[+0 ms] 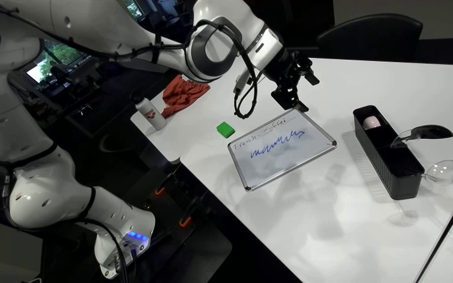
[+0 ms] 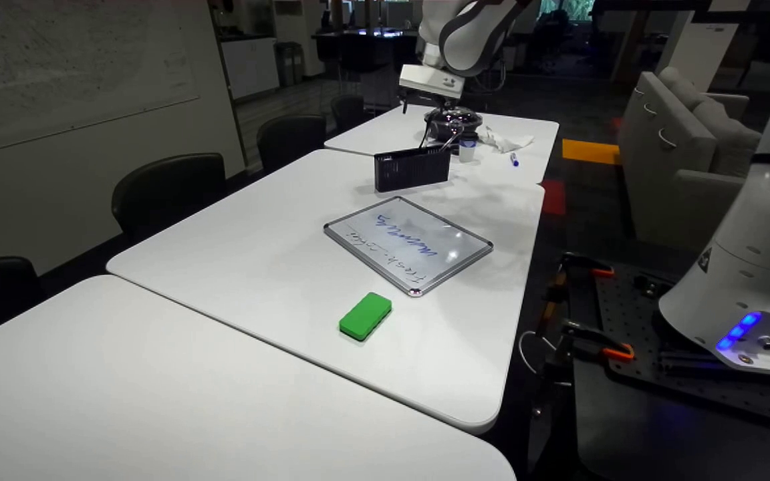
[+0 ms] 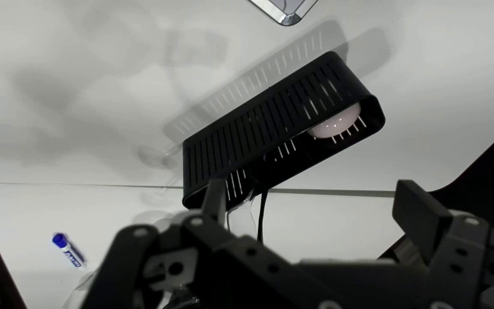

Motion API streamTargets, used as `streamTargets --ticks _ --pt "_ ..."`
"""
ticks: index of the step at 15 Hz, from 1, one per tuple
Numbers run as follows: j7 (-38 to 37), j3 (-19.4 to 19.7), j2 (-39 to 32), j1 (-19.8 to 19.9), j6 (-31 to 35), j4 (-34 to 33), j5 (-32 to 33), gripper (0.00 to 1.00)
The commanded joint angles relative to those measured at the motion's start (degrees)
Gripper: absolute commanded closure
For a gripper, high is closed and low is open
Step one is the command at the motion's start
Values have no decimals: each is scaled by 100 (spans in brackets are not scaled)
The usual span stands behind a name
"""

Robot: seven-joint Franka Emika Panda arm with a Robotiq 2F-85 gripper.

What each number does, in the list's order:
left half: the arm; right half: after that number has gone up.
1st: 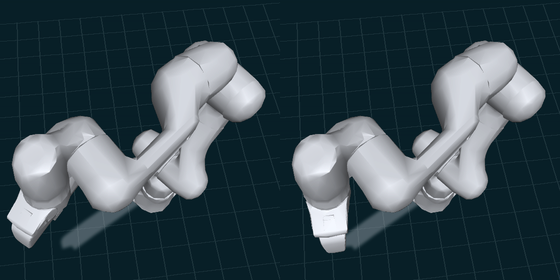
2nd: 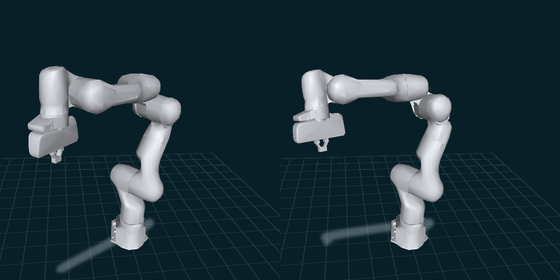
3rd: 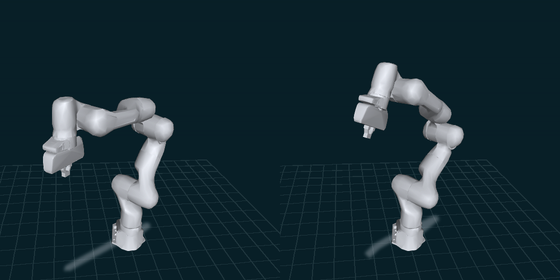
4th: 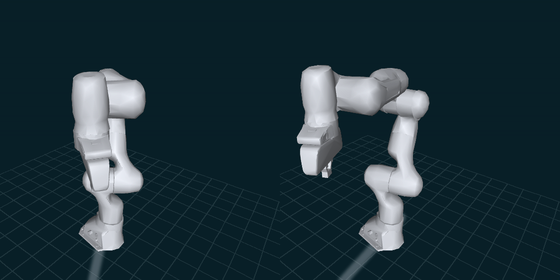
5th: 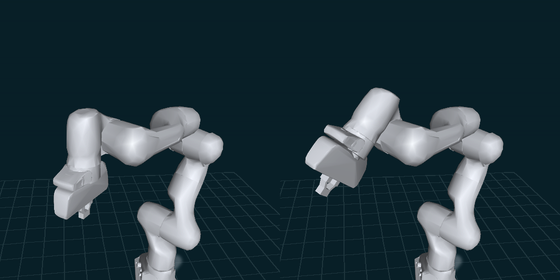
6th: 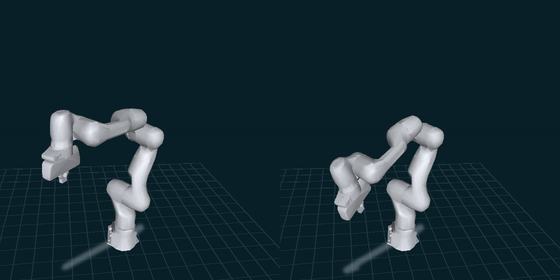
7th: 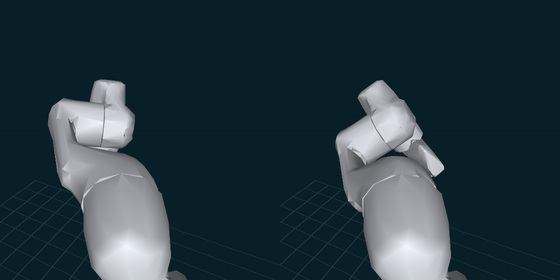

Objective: Remove the spoon from the rack and put it on the table

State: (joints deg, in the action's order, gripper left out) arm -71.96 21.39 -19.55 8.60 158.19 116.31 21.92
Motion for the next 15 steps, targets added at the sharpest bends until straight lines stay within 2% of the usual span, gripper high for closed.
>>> streamTargets --ticks 1,3,4,6,8,9,13,15 --pt "-842 806 -1022 -285 656 -778 102 0" --pt "-1249 1447 -1596 -566 1111 -1120 44 0" --pt "-1614 1606 -1828 -571 1267 -1265 200 0" --pt "-1977 2047 -2319 -748 1432 -1531 73 0" --pt "-2080 2164 -2576 -780 1208 -1666 -4 0" --pt "-1464 2086 -2315 -792 1318 -1366 -433 0" --pt "-1262 2119 -2482 -818 1309 -1421 -771 0" --pt "-1108 2278 -2552 -956 1292 -1371 -904 0"
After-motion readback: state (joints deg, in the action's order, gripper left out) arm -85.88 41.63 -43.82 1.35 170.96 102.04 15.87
